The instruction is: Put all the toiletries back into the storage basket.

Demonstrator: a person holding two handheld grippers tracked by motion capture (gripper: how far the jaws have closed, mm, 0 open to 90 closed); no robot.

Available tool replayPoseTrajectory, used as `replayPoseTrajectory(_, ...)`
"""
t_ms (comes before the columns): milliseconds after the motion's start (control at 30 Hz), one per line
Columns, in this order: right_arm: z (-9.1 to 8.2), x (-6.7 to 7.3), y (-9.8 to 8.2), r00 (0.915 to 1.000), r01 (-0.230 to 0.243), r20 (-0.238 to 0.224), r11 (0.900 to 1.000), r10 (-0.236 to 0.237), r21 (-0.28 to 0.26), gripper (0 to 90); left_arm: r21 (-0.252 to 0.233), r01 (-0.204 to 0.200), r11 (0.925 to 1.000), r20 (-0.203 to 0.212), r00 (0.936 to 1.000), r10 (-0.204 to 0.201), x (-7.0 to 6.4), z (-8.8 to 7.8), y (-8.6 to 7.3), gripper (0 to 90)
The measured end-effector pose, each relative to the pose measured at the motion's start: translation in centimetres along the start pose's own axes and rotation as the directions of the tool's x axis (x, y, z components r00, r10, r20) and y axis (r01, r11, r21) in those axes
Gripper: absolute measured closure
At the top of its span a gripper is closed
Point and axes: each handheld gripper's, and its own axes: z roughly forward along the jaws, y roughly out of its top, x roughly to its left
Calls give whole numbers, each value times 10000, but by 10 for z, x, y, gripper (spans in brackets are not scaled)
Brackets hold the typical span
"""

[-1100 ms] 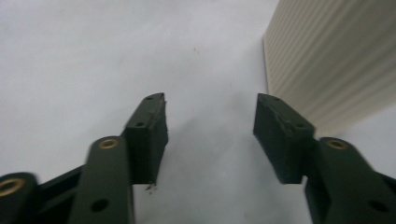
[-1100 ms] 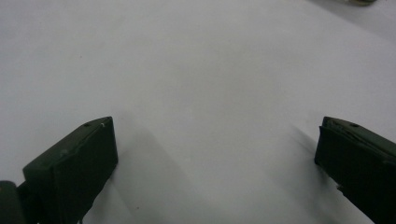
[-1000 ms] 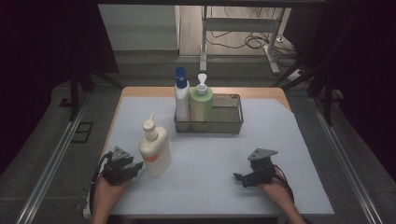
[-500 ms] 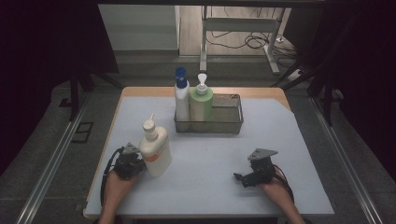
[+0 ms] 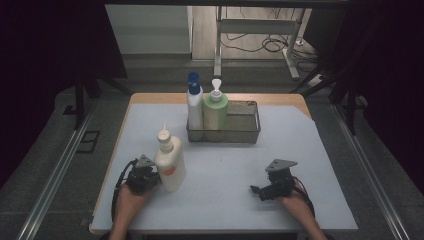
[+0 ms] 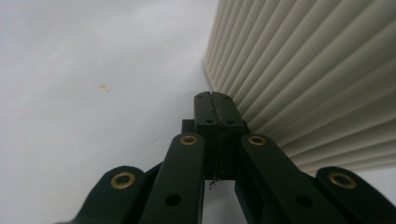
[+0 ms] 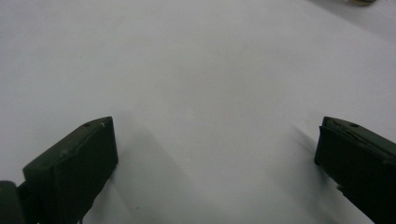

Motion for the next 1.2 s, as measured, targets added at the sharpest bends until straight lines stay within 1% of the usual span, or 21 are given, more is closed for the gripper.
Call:
replayPoseTrajectory(33,0,0,0,10000,3,-1,10000,-3,0,0,21,-54,10000,69,10000,54,-2,1,0,893)
replayPoseTrajectory(133,0,0,0,10000,20,-1,10000,-20,3,0,41,-125,9999,25,9999,125,-7,2,1,893)
replayPoseTrajectory(400,0,0,0,10000,9,-7,10000,-9,0,0,79,-250,9997,250,9994,248,-16,6,4,893)
replayPoseTrajectory(433,0,0,0,10000,-4,-3,10000,4,0,0,109,-351,9993,325,9989,347,-19,7,5,893)
replayPoseTrajectory(467,0,0,0,10000,-4,-3,10000,4,0,0,109,-351,9993,325,9989,347,-19,7,5,893)
replayPoseTrajectory(667,0,0,0,10000,-5,-4,10000,5,-2,0,159,-572,9982,544,9969,563,-30,12,8,893)
replayPoseTrajectory(767,0,0,0,10000,-3,-6,10000,3,-3,0,211,-755,9969,671,9950,739,-36,16,11,893)
replayPoseTrajectory(867,0,0,0,10000,-7,-5,10000,7,-5,0,238,-818,9964,731,9941,798,-40,17,12,893)
replayPoseTrajectory(900,0,0,0,10000,-3,-6,10000,3,-4,0,289,-933,9952,800,9927,908,-44,18,13,893)
replayPoseTrajectory(1000,0,0,0,10000,-4,-7,10000,4,-4,0,327,-1023,9942,875,9912,991,-47,18,13,893)
replayPoseTrajectory(1033,0,0,0,10000,1,-9,10000,-1,-4,0,394,-1171,9923,945,9891,1130,-51,19,13,893)
replayPoseTrajectory(1067,0,0,0,10000,1,-9,10000,-1,-4,0,394,-1171,9923,945,9891,1130,-51,19,13,893)
replayPoseTrajectory(1133,0,0,0,10000,-3,-6,10000,3,-4,0,476,-1331,9900,1039,9864,1276,-54,18,14,893)
replayPoseTrajectory(1167,0,0,0,10000,3,-9,10000,-3,-4,0,465,-1320,9902,1091,9860,1263,-58,19,13,893)
replayPoseTrajectory(1200,0,0,0,10000,3,-9,10000,-3,-4,0,465,-1320,9902,1091,9860,1263,-58,19,13,893)
